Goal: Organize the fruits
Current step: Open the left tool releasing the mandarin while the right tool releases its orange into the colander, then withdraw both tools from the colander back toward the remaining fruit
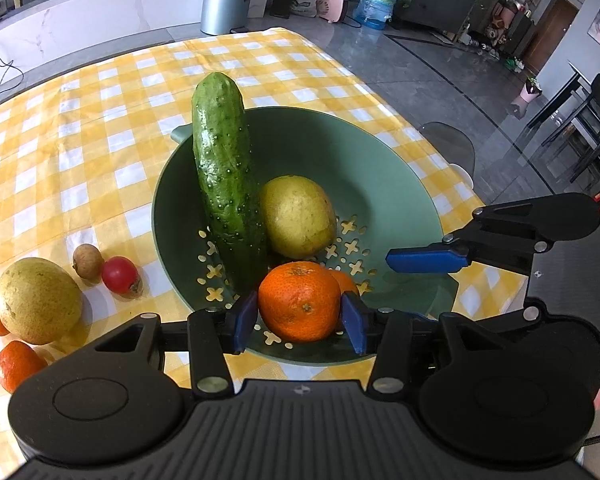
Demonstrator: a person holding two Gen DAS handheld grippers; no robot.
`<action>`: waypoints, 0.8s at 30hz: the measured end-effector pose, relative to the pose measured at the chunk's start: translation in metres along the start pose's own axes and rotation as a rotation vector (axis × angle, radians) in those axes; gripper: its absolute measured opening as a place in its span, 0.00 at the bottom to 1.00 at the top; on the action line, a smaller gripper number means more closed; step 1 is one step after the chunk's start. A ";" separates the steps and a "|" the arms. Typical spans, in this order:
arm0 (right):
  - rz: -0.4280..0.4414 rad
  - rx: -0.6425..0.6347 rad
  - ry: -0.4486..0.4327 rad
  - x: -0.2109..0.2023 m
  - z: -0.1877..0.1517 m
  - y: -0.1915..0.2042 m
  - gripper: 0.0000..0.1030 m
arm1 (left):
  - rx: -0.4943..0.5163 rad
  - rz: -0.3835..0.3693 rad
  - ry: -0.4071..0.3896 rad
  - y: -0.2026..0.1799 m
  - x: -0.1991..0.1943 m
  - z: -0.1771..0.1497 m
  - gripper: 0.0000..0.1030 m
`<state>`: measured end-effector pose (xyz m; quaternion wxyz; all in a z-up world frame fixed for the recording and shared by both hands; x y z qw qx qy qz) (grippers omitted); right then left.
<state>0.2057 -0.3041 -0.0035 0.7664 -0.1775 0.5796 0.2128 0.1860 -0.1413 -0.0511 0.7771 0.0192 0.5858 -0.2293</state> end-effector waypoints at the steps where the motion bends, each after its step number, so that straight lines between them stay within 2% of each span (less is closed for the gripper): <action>1: -0.001 0.003 -0.002 0.000 0.000 0.000 0.41 | -0.003 0.002 -0.001 0.000 -0.001 0.000 0.55; 4: -0.008 0.021 -0.015 -0.004 -0.002 -0.002 0.47 | -0.006 0.001 -0.020 0.000 -0.005 -0.002 0.61; 6: -0.021 0.035 -0.030 -0.008 -0.004 -0.003 0.56 | -0.007 -0.002 -0.039 0.000 -0.011 -0.003 0.66; 14: -0.053 0.118 -0.124 -0.031 -0.013 -0.003 0.62 | -0.005 0.014 -0.137 -0.003 -0.045 -0.015 0.66; 17: -0.057 0.165 -0.180 -0.040 -0.018 0.002 0.68 | 0.001 0.042 -0.181 -0.003 -0.060 -0.023 0.66; 24: -0.035 0.292 -0.308 -0.054 -0.030 0.022 0.69 | 0.022 0.146 -0.272 0.002 -0.098 -0.044 0.66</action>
Point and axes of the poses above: each gripper's, at about its wrist camera, not at the fingertips, and x roughly the way its jaws point, y to its left, z to its top, the point moved 2 cm from there along x, roughly the way its jaws point, and after that the axes turned 12 degrees about y, right-handed, at the moved point
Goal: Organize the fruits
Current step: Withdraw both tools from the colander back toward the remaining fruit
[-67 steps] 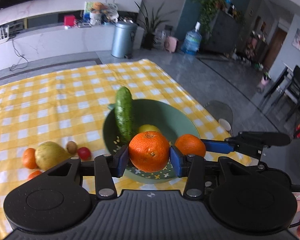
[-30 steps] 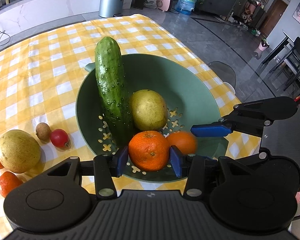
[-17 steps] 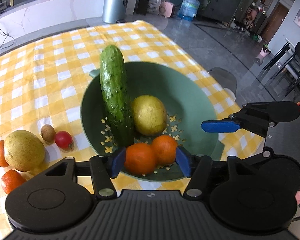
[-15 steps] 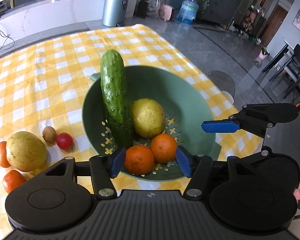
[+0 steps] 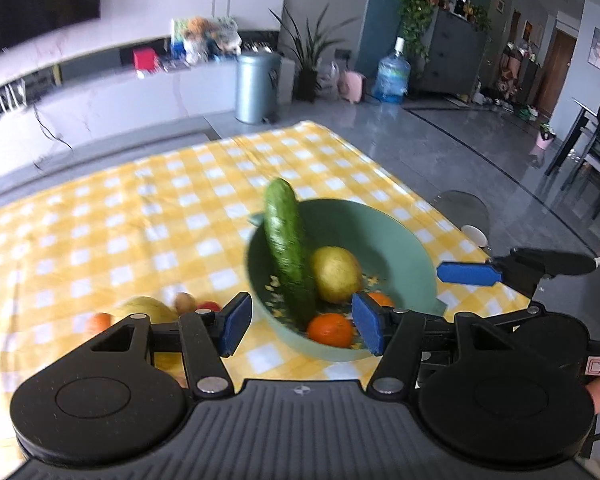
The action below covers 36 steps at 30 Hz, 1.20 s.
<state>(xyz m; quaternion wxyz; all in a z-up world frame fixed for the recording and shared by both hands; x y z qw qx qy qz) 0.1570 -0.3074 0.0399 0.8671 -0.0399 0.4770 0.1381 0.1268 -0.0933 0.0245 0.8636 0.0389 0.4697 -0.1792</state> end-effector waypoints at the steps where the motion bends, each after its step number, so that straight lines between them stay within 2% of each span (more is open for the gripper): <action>1: 0.012 0.026 -0.015 -0.001 -0.002 0.002 0.69 | -0.001 0.010 -0.010 0.002 -0.005 -0.002 0.66; 6: 0.053 0.119 -0.077 -0.003 -0.013 0.023 0.70 | -0.028 0.054 -0.048 0.020 -0.022 -0.012 0.66; 11: 0.074 0.120 -0.121 0.000 -0.020 0.053 0.71 | -0.059 0.092 -0.051 0.040 -0.028 -0.028 0.66; 16: 0.091 0.081 -0.152 0.007 -0.026 0.079 0.71 | -0.126 0.102 -0.041 0.067 -0.027 -0.044 0.66; 22: 0.069 0.000 -0.165 0.019 -0.032 0.103 0.70 | -0.234 0.057 -0.030 0.100 -0.019 -0.055 0.66; 28: 0.045 -0.085 -0.178 0.027 -0.031 0.118 0.69 | -0.278 0.049 -0.041 0.120 -0.013 -0.063 0.66; 30: 0.047 -0.107 -0.172 0.033 -0.027 0.123 0.65 | -0.292 0.047 -0.044 0.125 -0.009 -0.065 0.66; 36: 0.047 -0.164 -0.159 0.047 -0.017 0.137 0.59 | -0.332 0.043 -0.033 0.144 0.002 -0.071 0.66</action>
Point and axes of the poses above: each gripper's, at about its wrist camera, not at the fingertips, and x roughly the way its jaws point, y to its left, z to its top, the point moved 2 cm from there along x, roughly the way its jaws point, and after that the axes turned 12 degrees about y, right-handed, at the moved point
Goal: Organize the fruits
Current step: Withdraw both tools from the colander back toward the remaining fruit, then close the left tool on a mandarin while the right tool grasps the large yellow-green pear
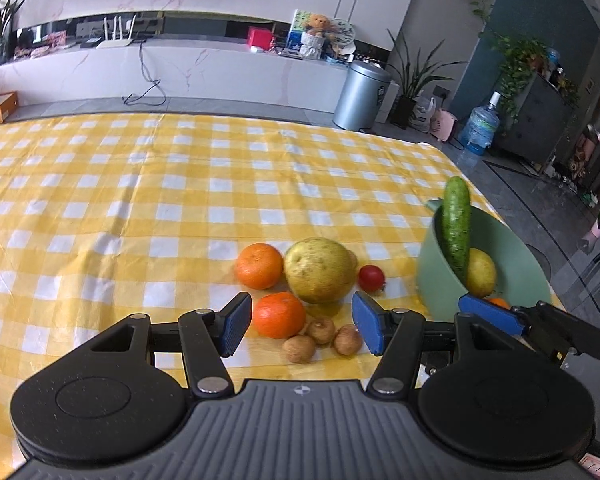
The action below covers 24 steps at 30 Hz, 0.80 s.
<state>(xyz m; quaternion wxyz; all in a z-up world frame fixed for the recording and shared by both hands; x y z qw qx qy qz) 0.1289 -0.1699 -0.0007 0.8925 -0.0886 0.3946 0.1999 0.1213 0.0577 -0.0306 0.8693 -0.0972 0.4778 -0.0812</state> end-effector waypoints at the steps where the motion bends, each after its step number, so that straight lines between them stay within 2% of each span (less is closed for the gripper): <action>1: 0.000 -0.009 0.000 0.003 0.002 0.001 0.59 | -0.009 0.000 0.005 0.003 0.002 0.000 0.66; 10: 0.036 -0.056 0.037 0.040 0.017 0.013 0.55 | -0.069 0.031 0.023 0.025 0.027 0.007 0.66; 17: 0.036 -0.118 0.042 0.067 0.032 0.024 0.57 | -0.035 0.077 0.065 0.030 0.041 0.029 0.65; 24: 0.037 -0.083 0.050 0.092 0.040 0.022 0.59 | -0.030 0.047 0.074 0.043 0.064 0.033 0.61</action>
Point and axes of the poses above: each gripper's, at about its wrist camera, not at the fingertips, and x roughly the way its jaws point, y to its left, z to its top, the point moved 2 cm from there along x, roughly the way its jaws point, and after that the axes turned 12 degrees about y, right-handed, at the moved point
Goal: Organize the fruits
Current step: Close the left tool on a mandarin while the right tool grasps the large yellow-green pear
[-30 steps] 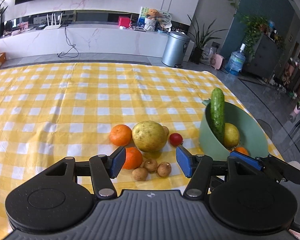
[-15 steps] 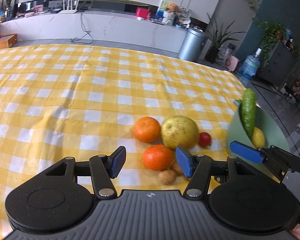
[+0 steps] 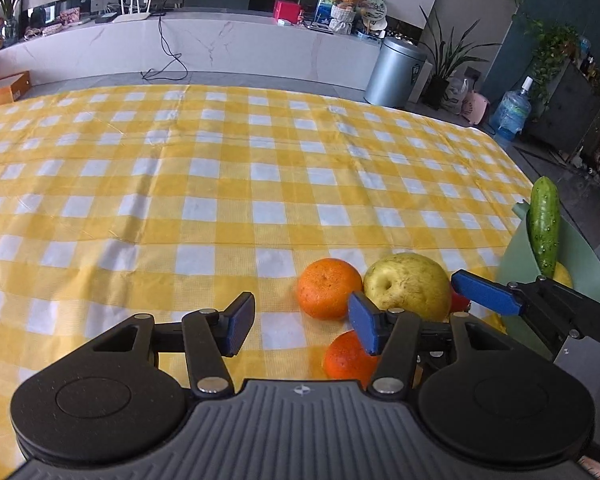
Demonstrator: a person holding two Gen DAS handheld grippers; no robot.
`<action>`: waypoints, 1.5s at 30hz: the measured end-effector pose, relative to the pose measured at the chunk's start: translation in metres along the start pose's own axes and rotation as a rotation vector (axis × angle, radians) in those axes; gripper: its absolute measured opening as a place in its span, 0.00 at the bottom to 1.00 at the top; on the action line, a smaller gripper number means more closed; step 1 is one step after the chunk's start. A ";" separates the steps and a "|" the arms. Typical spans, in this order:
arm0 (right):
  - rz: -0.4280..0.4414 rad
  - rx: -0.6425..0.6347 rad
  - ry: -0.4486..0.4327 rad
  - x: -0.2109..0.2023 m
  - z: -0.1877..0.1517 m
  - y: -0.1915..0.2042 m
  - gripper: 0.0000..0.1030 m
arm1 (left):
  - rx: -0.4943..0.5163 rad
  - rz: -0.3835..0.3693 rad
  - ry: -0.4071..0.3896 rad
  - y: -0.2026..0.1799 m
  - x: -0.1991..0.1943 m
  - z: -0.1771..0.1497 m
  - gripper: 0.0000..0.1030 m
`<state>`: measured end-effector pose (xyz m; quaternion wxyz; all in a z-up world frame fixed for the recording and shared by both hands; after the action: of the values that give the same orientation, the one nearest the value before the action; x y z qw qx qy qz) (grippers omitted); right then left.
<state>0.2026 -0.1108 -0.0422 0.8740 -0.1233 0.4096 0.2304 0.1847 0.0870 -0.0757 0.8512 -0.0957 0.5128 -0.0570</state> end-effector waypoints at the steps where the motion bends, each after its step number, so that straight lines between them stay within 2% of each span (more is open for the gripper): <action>1: 0.004 0.006 0.000 0.002 0.000 -0.001 0.60 | -0.002 -0.011 0.001 0.001 0.003 -0.001 0.61; 7: 0.031 0.057 -0.001 0.012 -0.003 -0.006 0.66 | 0.003 -0.053 -0.003 0.000 0.013 0.000 0.61; 18: 0.091 0.114 0.000 0.020 -0.004 -0.014 0.66 | -0.019 -0.091 -0.010 0.003 0.027 0.000 0.61; 21: 0.095 0.115 0.007 0.022 -0.005 -0.015 0.61 | -0.016 -0.096 -0.028 0.002 0.028 0.001 0.60; 30: 0.051 0.103 -0.005 0.016 -0.007 -0.015 0.60 | -0.008 -0.115 -0.036 0.001 0.031 0.003 0.61; 37: 0.055 0.106 -0.006 0.016 -0.008 -0.018 0.60 | -0.014 -0.120 -0.057 0.000 0.035 0.007 0.62; 45: 0.053 0.077 -0.021 0.019 -0.011 -0.017 0.66 | -0.021 -0.139 -0.069 0.004 0.037 0.008 0.62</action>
<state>0.2145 -0.1239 -0.0634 0.8759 -0.0760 0.4122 0.2389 0.2089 0.0842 -0.1052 0.8613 -0.1420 0.4758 -0.1074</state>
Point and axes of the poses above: each gripper's, at about its wrist camera, not at the fingertips, and x roughly the way its jaws point, y to its left, z to its top, the point moved 2 cm from there along x, roughly the way its jaws point, and after that the axes turned 12 degrees about y, right-handed, at the moved point
